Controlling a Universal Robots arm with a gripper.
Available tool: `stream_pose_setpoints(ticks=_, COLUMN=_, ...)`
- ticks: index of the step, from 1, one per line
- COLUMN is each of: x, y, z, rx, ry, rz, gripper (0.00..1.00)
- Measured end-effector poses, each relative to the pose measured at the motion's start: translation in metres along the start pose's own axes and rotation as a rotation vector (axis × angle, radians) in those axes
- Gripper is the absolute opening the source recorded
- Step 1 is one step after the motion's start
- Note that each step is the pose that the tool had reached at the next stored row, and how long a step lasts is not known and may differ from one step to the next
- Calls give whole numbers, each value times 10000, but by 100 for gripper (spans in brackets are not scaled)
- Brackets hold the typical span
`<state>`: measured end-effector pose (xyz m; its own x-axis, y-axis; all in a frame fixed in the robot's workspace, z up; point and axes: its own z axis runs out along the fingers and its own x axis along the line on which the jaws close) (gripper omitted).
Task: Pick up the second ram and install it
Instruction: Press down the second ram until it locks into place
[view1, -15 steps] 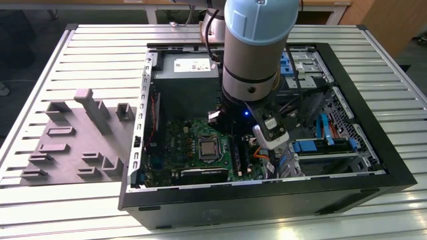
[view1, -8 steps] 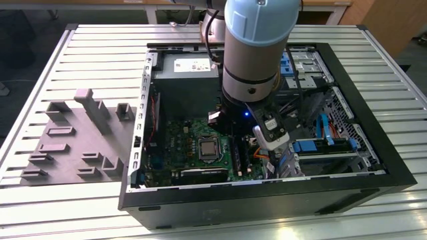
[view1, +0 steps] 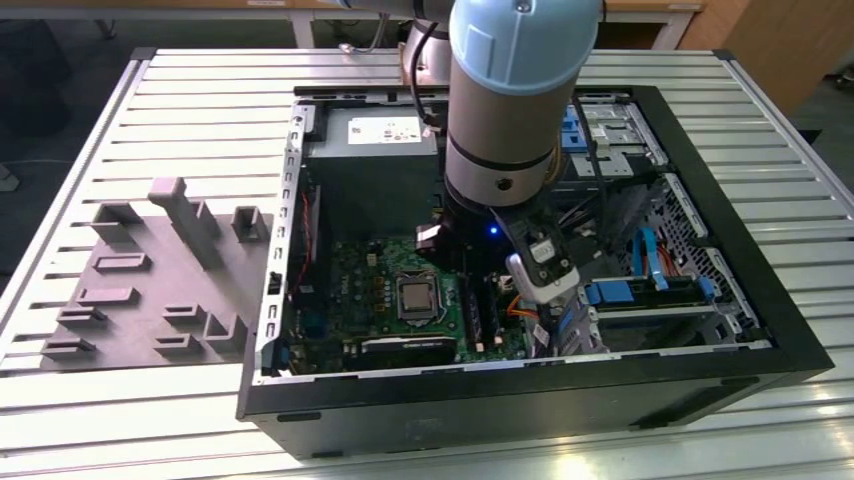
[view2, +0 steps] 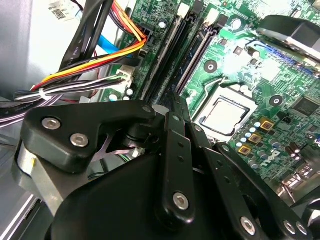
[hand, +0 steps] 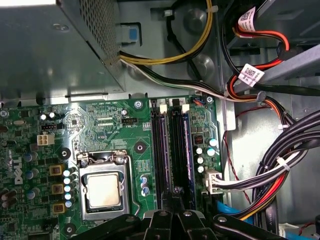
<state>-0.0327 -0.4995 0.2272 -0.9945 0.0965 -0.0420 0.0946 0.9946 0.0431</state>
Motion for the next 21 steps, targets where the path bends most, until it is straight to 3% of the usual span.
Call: stream_pose_setpoints(ticks=21, x=-6, y=-61, z=-1, rx=1, ry=0, rz=0, gripper=11)
